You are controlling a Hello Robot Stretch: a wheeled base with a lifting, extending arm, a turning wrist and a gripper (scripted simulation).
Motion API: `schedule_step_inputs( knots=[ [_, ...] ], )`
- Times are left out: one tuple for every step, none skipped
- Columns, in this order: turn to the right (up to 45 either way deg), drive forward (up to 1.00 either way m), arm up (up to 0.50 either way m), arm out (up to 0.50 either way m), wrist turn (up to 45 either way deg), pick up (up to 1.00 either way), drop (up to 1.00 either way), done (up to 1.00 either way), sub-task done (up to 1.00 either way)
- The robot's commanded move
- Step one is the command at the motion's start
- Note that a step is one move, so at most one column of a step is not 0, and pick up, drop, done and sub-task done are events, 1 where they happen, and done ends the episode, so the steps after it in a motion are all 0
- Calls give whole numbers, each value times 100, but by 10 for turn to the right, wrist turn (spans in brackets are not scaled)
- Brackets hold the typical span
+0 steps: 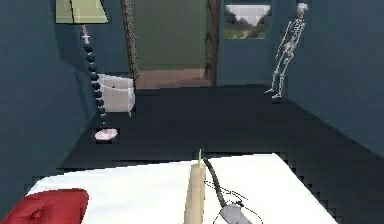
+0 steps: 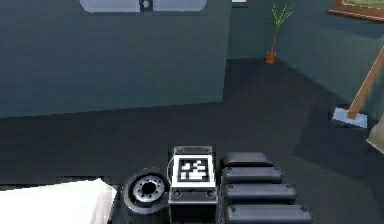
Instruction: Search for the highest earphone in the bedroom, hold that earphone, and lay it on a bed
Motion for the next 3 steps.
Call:
schedule_step_inputs(
  knots=[
    [-450, 0, 0, 0, 0, 0, 0, 0, 0],
    [-60, 0, 0, 0, 0, 0, 0, 0, 0],
    [-30, 0, 0, 0, 0, 0, 0, 0, 0]
  ],
)
